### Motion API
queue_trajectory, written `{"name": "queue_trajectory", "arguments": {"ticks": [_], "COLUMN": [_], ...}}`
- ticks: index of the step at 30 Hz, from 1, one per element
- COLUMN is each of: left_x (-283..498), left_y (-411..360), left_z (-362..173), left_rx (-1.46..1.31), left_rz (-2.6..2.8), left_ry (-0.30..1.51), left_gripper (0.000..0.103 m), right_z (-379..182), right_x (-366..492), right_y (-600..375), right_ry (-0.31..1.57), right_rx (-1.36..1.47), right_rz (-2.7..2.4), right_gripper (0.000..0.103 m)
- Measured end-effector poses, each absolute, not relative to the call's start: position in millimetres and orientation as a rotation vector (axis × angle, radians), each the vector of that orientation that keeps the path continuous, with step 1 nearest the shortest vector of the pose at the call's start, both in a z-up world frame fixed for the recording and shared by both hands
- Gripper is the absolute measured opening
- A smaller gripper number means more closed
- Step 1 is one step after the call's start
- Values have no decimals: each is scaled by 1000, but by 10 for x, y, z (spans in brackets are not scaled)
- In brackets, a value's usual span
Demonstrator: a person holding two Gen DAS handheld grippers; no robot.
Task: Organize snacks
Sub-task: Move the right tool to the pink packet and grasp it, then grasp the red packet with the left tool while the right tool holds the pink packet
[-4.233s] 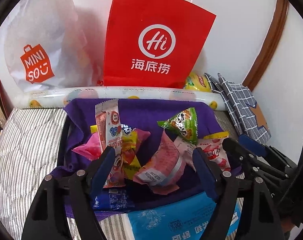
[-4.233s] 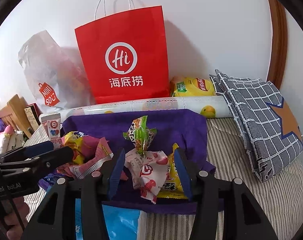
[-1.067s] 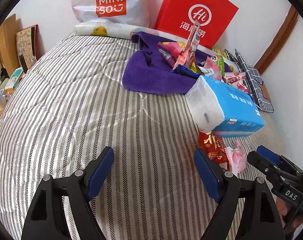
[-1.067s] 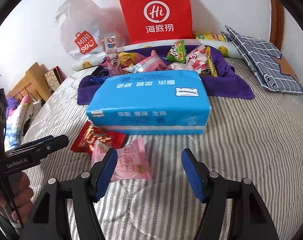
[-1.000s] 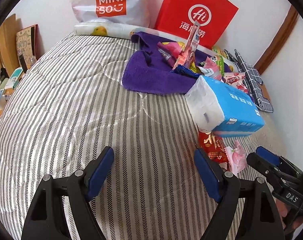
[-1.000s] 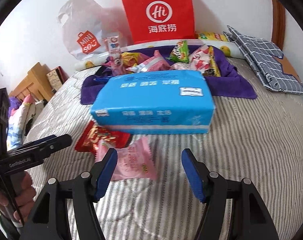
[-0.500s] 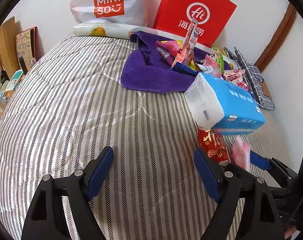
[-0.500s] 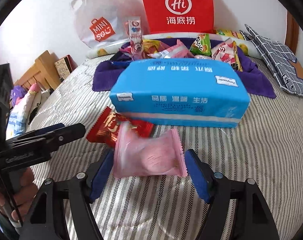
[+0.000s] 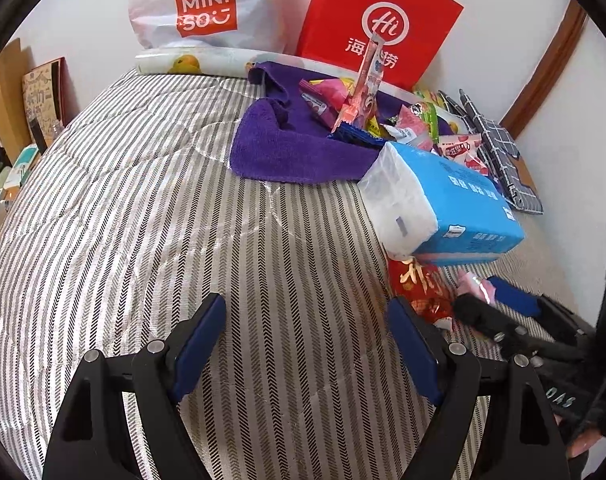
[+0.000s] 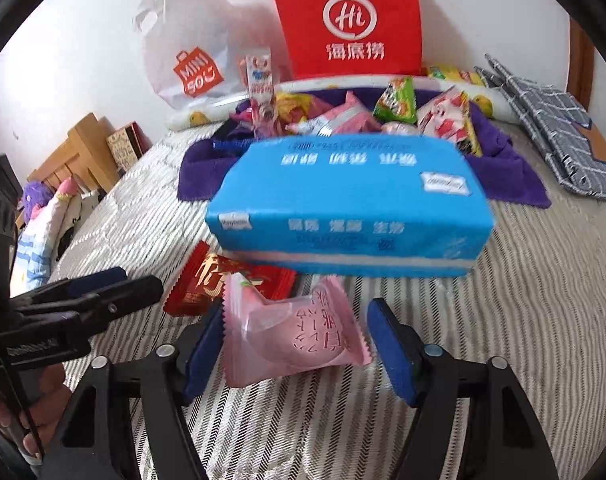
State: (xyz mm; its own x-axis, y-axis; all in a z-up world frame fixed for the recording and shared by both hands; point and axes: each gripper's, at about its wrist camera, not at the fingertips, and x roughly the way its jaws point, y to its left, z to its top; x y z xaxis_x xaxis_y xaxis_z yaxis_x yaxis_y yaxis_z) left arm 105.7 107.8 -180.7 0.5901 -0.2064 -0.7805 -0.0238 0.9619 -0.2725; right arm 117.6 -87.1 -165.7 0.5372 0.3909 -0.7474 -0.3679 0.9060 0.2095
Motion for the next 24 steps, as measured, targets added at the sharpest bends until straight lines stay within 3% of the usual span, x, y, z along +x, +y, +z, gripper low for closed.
{"name": "queue_trajectory", "arguments": {"ticks": [1,3,6,24], "left_x": [1060,1062,1060,1332], "left_y": [1068,1056,1023,669], "left_z": [-1802,-1789,-1762,-1842], "left_rx": [-267,-282,-300,-275], "left_rz": [-112,-134,-164,-264], "left_ry": [937,934,925,947], "left_gripper": [82,82,82,82], "right_z": [-1634,-1608,-1585,-1418], "right_x": [1171,1179,1185,1126], "right_y": [-889,-912,-964,-1512], "right_ry": [887,881,878,826], "right_rx": [27,26,40,58], "right_rz": [453,448,449,332], "right_gripper": [59,43,39,36]}}
